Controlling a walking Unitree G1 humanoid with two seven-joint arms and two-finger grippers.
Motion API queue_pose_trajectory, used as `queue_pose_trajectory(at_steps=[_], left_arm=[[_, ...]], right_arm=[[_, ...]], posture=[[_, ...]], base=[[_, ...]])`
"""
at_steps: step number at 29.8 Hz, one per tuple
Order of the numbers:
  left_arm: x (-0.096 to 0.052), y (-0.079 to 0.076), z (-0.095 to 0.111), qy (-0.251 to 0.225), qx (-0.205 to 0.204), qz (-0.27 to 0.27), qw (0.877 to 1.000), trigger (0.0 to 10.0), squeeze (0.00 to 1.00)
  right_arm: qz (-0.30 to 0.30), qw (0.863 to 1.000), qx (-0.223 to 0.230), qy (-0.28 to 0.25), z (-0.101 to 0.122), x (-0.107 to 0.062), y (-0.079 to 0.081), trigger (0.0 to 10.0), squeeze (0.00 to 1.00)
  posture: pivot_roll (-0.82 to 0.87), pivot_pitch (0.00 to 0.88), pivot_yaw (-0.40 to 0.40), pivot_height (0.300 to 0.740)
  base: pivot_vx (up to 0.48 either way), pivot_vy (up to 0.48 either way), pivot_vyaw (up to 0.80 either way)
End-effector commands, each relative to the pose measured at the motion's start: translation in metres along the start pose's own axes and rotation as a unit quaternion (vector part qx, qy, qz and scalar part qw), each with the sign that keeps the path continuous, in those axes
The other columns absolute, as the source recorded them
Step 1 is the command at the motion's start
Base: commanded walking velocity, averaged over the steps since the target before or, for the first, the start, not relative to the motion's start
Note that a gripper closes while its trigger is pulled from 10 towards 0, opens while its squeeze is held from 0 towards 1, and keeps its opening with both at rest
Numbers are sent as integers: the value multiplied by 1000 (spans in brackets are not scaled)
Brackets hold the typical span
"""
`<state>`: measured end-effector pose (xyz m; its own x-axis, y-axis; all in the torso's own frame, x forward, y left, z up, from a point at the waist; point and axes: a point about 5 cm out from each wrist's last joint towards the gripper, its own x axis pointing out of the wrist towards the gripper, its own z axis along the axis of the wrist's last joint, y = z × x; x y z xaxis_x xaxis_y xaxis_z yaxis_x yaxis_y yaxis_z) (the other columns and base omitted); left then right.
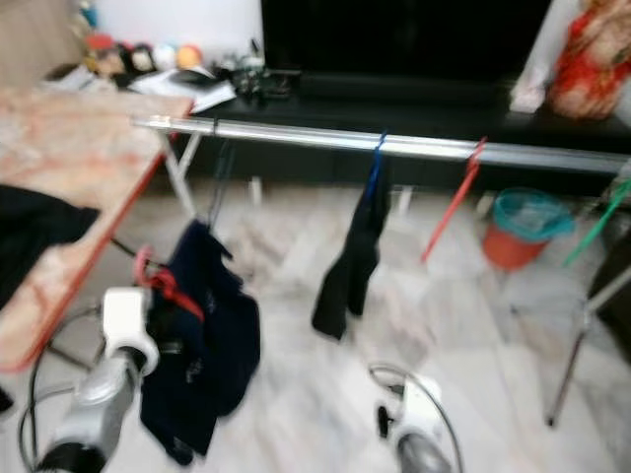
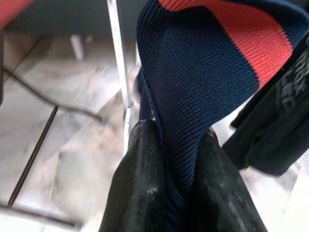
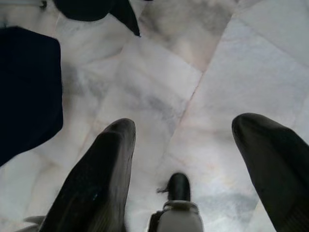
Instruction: Hang hanger
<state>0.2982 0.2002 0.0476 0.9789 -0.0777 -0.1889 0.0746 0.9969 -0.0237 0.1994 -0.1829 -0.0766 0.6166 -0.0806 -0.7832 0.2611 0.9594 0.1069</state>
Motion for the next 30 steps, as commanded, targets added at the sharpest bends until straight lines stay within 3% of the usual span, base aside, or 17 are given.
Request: queue_pose_trajectory(at_steps=[1, 16, 30], left_arm=[[-2, 4, 6, -13, 6, -5, 1000, 10000, 0], [-4, -6, 4, -6, 15, -34, 999, 10000, 0], [-4, -11, 3, -5, 16, -44, 999, 10000, 0]], right_arm=[[8, 1000, 2, -5, 3, 1, 8, 10000, 0], [2, 1000, -2, -5, 3, 1, 7, 10000, 0], [-2, 1000, -6, -3, 1, 1, 6, 10000, 0]], posture=[[52, 0, -2, 740], [55, 0, -5, 740], [56, 0, -5, 740]], base=[[0, 0, 0], [0, 0, 0], [0, -359, 0]])
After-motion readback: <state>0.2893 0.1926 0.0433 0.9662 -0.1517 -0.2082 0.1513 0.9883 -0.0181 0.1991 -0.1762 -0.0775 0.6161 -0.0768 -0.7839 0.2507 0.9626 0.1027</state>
